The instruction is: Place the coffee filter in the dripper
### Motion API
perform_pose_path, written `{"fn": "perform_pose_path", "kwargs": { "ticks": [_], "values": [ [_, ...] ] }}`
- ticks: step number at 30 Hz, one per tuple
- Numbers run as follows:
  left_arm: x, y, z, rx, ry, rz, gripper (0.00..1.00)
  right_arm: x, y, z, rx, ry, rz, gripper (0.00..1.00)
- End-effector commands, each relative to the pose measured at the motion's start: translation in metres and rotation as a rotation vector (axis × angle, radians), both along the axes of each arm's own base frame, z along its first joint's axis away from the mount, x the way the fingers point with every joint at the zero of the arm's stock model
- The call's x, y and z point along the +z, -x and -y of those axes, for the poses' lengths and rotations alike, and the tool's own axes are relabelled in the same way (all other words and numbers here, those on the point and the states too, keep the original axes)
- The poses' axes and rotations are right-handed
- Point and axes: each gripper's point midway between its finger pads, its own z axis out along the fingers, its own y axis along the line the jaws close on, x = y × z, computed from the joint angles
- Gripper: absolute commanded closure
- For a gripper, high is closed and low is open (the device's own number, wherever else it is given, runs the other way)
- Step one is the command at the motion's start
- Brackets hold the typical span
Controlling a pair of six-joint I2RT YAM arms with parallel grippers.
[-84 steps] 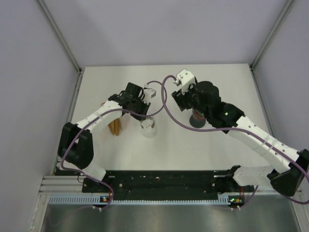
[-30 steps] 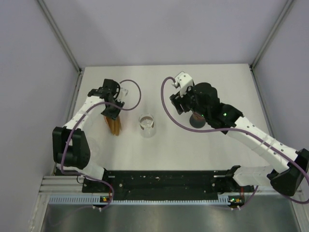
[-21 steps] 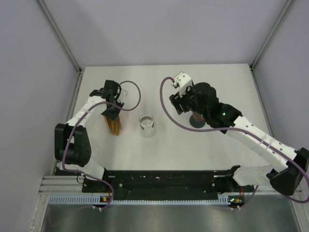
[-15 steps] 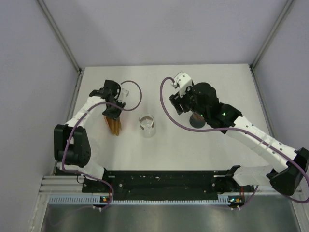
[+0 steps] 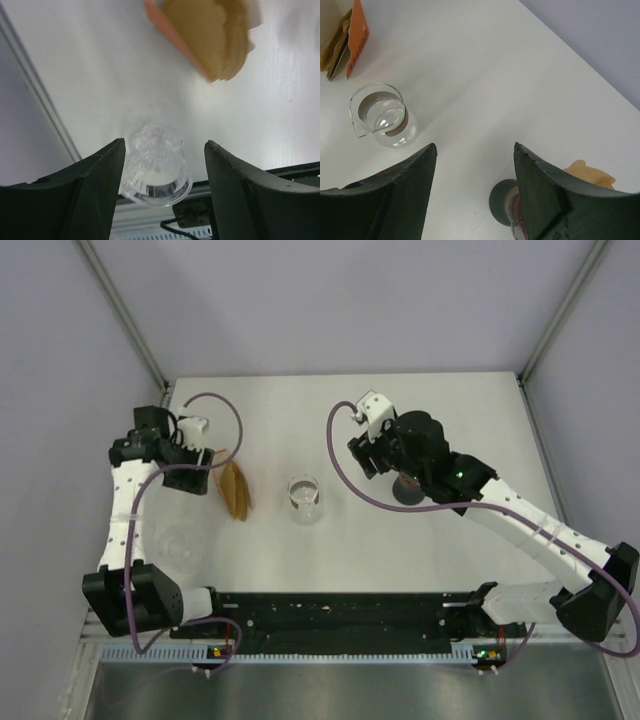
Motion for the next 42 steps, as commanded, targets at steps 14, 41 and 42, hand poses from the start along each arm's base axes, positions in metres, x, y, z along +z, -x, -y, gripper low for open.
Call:
{"fn": "perform_pose_path", "kwargs": {
  "ticks": [14, 41, 42],
  "values": [
    [-0.081, 0.096, -0.118, 0.22, -0.028, -0.308, 0.02, 0.016, -0.007, -0.023, 0.08, -0.031, 0.014, 0.36],
    [0.034, 0.066, -0.093, 0.264, 0.32, -0.119, 1.0, 0.021, 0.002, -0.018, 0.082, -0.054, 0.001, 0.36],
    [0.044, 0.063, -0.088, 0.255, 0.328, -0.095, 1.0, 0.022, 0.003, -0.018, 0.08, -0.06, 0.0, 0.36]
  ]
}}
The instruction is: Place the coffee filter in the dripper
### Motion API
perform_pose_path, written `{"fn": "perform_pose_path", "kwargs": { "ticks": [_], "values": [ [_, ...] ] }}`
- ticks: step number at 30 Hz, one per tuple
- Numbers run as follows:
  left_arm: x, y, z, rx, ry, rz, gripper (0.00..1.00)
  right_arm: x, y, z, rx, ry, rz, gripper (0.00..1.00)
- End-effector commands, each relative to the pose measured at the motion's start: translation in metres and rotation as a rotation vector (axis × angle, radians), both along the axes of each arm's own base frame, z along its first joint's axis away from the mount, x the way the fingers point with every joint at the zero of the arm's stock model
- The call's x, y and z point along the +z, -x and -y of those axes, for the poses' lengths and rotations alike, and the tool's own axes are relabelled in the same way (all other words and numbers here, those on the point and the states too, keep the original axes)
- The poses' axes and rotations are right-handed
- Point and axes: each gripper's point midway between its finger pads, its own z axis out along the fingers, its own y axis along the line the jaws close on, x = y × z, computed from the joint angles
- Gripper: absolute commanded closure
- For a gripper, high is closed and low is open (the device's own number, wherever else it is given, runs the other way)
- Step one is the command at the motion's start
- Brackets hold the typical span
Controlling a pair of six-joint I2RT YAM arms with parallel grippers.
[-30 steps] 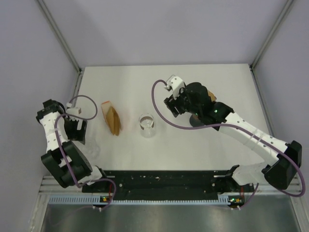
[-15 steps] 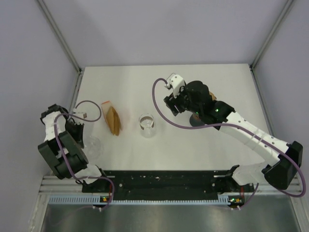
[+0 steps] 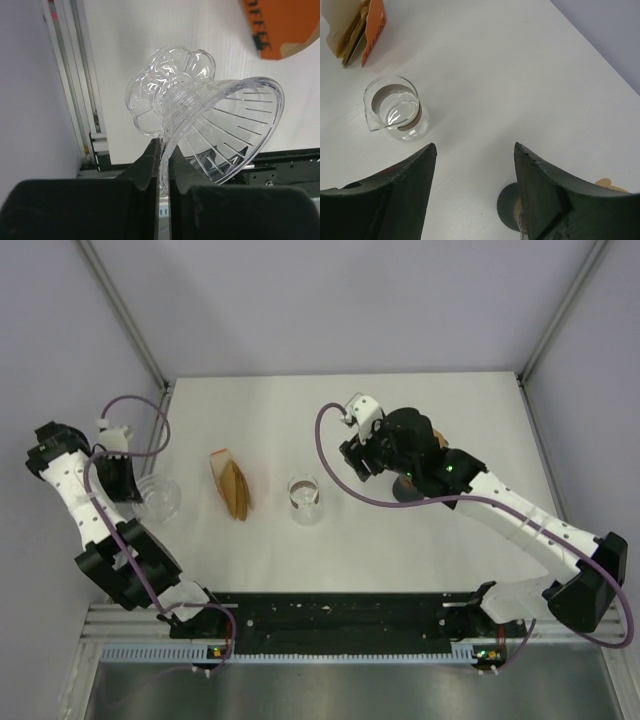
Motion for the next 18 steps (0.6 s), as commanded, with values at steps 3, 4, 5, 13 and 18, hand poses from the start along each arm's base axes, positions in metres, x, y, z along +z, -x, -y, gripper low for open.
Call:
{"fn": "perform_pose_path", "kwargs": {
  "ticks": [3, 4, 5, 13, 18],
  "values": [
    [0.066, -0.005, 0.079, -0.106, 0.192, 0.102, 1.0, 0.046, 0.004, 0.002, -0.007, -0.121, 0.057, 0.35],
    [0.07, -0.009, 0.093, -0.15, 0.185, 0.098, 1.0, 0.046, 0.004, 0.0, -0.005, -0.127, 0.049, 0.35],
    [0.075, -0.013, 0.108, -0.197, 0.177, 0.096, 1.0, 0.048, 0.005, -0.001, -0.004, -0.134, 0.046, 0.35],
    [0.112, -0.048, 0.241, -0.574, 0.211, 0.089, 1.0, 0.047, 0.004, 0.006, -0.043, -0.136, 0.039, 0.35],
    [0.084, -0.042, 0.303, -0.752, 0.196, -0.044, 1.0, 0.043, 0.006, 0.02, -0.093, -0.117, 0.044, 0.34]
  ]
}}
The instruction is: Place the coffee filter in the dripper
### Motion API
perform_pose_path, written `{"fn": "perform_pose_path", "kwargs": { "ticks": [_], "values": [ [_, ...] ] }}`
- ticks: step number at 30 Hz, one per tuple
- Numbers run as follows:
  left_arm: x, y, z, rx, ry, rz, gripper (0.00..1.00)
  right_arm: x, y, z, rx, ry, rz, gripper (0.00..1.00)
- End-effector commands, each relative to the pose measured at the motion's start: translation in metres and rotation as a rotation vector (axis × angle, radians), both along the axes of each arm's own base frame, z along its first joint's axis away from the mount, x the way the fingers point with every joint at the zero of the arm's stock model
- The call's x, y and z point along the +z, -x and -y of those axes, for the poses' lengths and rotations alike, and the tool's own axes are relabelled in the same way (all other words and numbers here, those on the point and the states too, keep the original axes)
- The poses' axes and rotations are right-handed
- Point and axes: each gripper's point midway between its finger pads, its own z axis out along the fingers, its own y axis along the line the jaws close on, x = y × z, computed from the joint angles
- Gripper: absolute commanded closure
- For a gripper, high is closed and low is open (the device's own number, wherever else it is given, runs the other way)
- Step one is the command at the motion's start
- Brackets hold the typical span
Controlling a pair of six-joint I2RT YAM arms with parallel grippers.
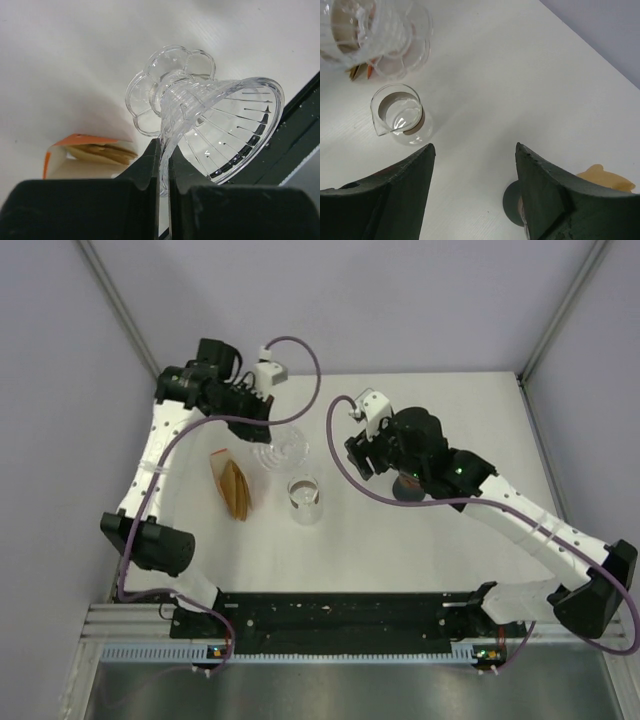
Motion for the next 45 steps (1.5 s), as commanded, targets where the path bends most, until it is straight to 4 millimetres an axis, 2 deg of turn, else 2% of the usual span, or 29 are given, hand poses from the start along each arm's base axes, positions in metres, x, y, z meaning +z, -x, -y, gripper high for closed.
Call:
{"fn": "perform_pose_path", "kwargs": {
  "ticks": [1, 3, 6, 13, 16, 19, 23, 26, 29, 31, 35, 40, 43, 45],
  "values": [
    [-0.036, 0.063, 0.032, -0.081, -0.084, -0.334, 1.0, 0.031, 0.001, 0.021, -0.075, -0.051, 0.061, 0.34],
    [-0.04, 0.065, 0.045, -0.121, -0.088, -0.348, 1.0, 0.029, 0.002, 0.026, -0.09, -0.039, 0.065, 0.33],
    [-0.047, 0.063, 0.049, -0.127, -0.121, -0.361, 1.0, 0.028, 0.002, 0.033, -0.108, -0.029, 0.067, 0.32],
    [-0.052, 0.073, 0.04, -0.113, -0.155, -0.371, 1.0, 0.02, 0.001, 0.036, -0.119, -0.012, 0.058, 0.32],
    [-0.046, 0.078, 0.036, -0.102, -0.153, -0.353, 1.0, 0.024, 0.0, 0.028, -0.099, -0.036, 0.047, 0.32],
    [-0.043, 0.082, 0.04, -0.101, -0.126, -0.356, 1.0, 0.039, 0.0, 0.003, -0.055, -0.157, 0.005, 0.33],
    [-0.039, 0.082, 0.044, -0.091, -0.094, -0.343, 1.0, 0.06, 0.02, -0.053, 0.105, -0.462, -0.055, 0.41],
    [-0.038, 0.08, 0.043, -0.083, -0.103, -0.335, 1.0, 0.059, 0.023, -0.081, 0.125, -0.518, -0.062, 0.48],
    [-0.038, 0.081, 0.042, -0.081, -0.102, -0.337, 1.0, 0.044, 0.022, -0.103, 0.134, -0.482, -0.118, 0.51],
    [-0.036, 0.081, 0.042, -0.082, -0.1, -0.331, 1.0, 0.022, 0.017, -0.109, 0.113, -0.429, -0.174, 0.53],
    [-0.035, 0.082, 0.043, -0.085, -0.096, -0.33, 1.0, 0.003, 0.016, -0.113, 0.095, -0.409, -0.222, 0.61],
    [-0.036, 0.086, 0.045, -0.117, -0.085, -0.35, 1.0, -0.006, 0.007, -0.109, 0.036, -0.383, -0.223, 0.78],
    [-0.035, 0.088, 0.043, -0.117, -0.092, -0.348, 1.0, -0.008, 0.002, -0.106, -0.001, -0.373, -0.223, 1.0],
    [-0.033, 0.087, 0.041, -0.112, -0.091, -0.34, 0.99, -0.01, 0.002, -0.107, -0.006, -0.371, -0.244, 1.0]
  ]
}}
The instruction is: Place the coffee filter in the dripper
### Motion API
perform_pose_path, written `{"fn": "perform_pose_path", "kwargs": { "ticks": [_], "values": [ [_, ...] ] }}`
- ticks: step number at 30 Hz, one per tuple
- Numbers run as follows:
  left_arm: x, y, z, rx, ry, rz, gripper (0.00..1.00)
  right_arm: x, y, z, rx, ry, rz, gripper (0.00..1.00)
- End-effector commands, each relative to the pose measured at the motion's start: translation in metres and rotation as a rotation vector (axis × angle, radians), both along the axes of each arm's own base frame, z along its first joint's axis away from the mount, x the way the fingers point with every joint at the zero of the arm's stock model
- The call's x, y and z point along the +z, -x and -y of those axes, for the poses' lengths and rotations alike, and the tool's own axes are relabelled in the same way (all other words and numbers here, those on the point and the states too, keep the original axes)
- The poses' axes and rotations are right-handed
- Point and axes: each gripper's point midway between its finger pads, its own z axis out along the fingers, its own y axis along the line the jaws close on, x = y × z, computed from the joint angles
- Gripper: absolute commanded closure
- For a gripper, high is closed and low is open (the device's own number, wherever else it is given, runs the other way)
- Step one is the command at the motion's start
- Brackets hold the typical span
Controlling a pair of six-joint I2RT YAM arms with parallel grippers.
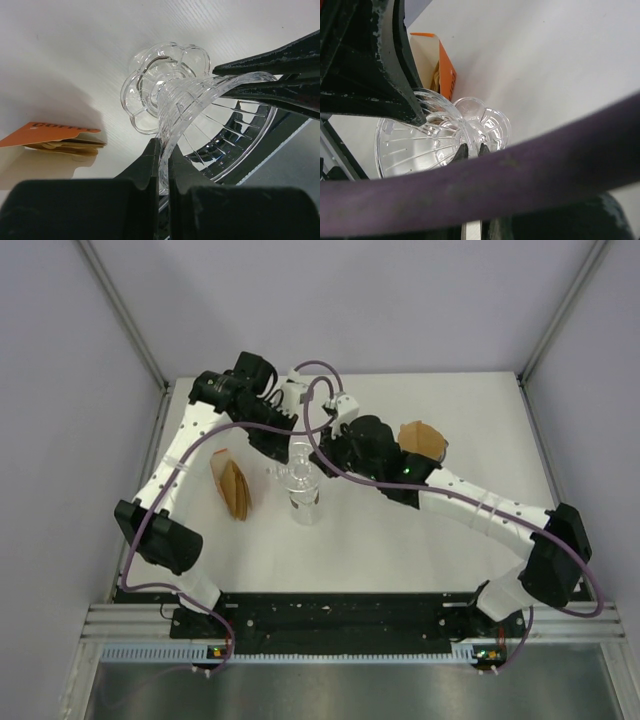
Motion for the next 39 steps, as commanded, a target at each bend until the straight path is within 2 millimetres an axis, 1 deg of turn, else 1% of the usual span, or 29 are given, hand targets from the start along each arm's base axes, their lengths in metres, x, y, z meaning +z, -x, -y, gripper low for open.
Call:
{"fn": "perform_pose_path", "kwargs": {
  "ticks": [1, 2, 3, 5, 6, 7, 10, 12, 14, 18, 21, 26, 29, 34, 39],
  "values": [
    [0.015, 0.052, -0.015, -0.038, -0.003, -0.125, 0.91, 0.02, 0.001, -0.01, 0.018, -0.032, -0.007, 1.0],
    [0.018, 0.052, -0.016, -0.034, 0.001, -0.115, 0.79, 0.019, 0.001, -0.011, 0.02, -0.032, -0.024, 1.0],
    [0.022, 0.05, -0.019, -0.029, 0.002, -0.094, 0.61, 0.015, 0.005, -0.015, 0.058, -0.038, -0.064, 1.0],
    [0.031, 0.044, -0.027, -0.005, -0.004, -0.047, 0.35, 0.016, 0.006, -0.016, 0.083, -0.064, -0.118, 1.0],
    [0.035, 0.041, -0.031, 0.012, -0.003, -0.03, 0.24, 0.019, 0.007, -0.017, 0.09, -0.072, -0.132, 1.0],
    [0.041, 0.038, -0.036, 0.031, 0.008, -0.004, 0.17, 0.021, 0.007, -0.016, 0.091, -0.071, -0.141, 1.0],
    [0.053, 0.031, -0.049, 0.077, 0.067, 0.032, 0.14, 0.022, 0.006, -0.017, 0.1, -0.056, -0.176, 1.0],
    [0.06, 0.028, -0.057, 0.106, 0.109, 0.046, 0.13, 0.016, 0.006, -0.018, 0.114, -0.032, -0.212, 1.0],
    [0.061, 0.025, -0.068, 0.141, 0.126, 0.05, 0.13, 0.012, 0.007, -0.018, 0.13, -0.016, -0.24, 1.0],
    [0.054, 0.019, -0.087, 0.208, 0.12, 0.055, 0.13, 0.004, 0.004, -0.017, 0.133, 0.025, -0.267, 1.0],
    [0.047, 0.017, -0.097, 0.239, 0.102, 0.054, 0.13, -0.008, -0.002, -0.014, 0.118, 0.084, -0.284, 1.0],
    [0.035, 0.011, -0.112, 0.298, 0.063, 0.071, 0.13, -0.016, -0.01, -0.01, 0.093, 0.122, -0.28, 1.0],
    [0.03, 0.011, -0.116, 0.311, 0.046, 0.078, 0.14, -0.022, -0.014, -0.008, 0.085, 0.128, -0.294, 1.0],
    [0.026, 0.01, -0.116, 0.31, 0.044, 0.068, 0.14, -0.023, -0.019, -0.011, 0.088, 0.126, -0.296, 1.0],
    [0.023, 0.01, -0.116, 0.308, 0.039, 0.063, 0.14, -0.012, -0.022, -0.012, 0.09, 0.11, -0.274, 1.0]
  ]
}}
